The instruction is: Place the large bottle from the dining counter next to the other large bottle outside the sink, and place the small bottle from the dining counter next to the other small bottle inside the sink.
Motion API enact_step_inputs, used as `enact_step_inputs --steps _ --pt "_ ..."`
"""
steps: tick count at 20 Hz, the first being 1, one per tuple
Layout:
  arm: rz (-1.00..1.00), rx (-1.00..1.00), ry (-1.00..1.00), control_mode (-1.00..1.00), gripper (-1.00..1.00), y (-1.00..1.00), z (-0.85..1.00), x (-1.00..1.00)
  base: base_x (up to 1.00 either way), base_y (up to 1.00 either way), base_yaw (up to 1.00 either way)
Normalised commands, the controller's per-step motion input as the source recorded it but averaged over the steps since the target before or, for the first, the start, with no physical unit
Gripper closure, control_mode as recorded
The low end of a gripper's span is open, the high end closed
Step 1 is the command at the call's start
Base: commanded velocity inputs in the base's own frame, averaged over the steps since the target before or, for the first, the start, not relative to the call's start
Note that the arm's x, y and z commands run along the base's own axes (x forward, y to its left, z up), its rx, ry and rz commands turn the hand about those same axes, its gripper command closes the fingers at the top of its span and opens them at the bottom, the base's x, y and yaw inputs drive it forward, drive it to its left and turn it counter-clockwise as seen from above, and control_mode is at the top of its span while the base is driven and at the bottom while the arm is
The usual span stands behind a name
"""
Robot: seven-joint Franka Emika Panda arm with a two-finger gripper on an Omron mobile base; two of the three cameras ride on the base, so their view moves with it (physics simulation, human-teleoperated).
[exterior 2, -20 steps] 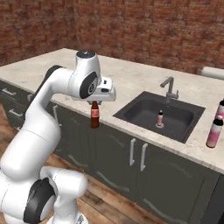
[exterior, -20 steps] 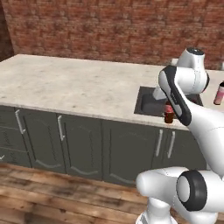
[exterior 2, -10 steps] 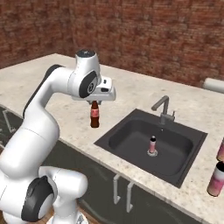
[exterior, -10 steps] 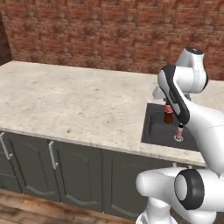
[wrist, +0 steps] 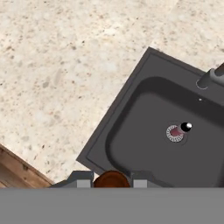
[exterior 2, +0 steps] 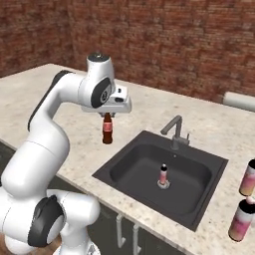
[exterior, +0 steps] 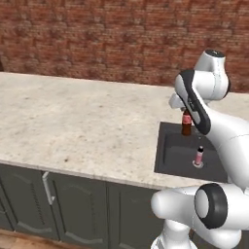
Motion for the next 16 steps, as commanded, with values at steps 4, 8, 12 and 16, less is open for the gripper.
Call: enact_step_inputs --steps 4,8,12,16 --pt "0.0 0.0 0.0 1.0 1.0 0.0 0.0 0.0 0.0 0.02 -0.25" --pt "0.0 0.0 0.0 1.0 1.0 0.0 0.0 0.0 0.0 0.02 -0.25" --pt "0.0 0.0 0.0 1.0 1.0 0.0 0.0 0.0 0.0 0.02 -0.25" --pt "0.0 0.0 0.0 1.0 1.0 0.0 0.0 0.0 0.0 0.02 -0.25"
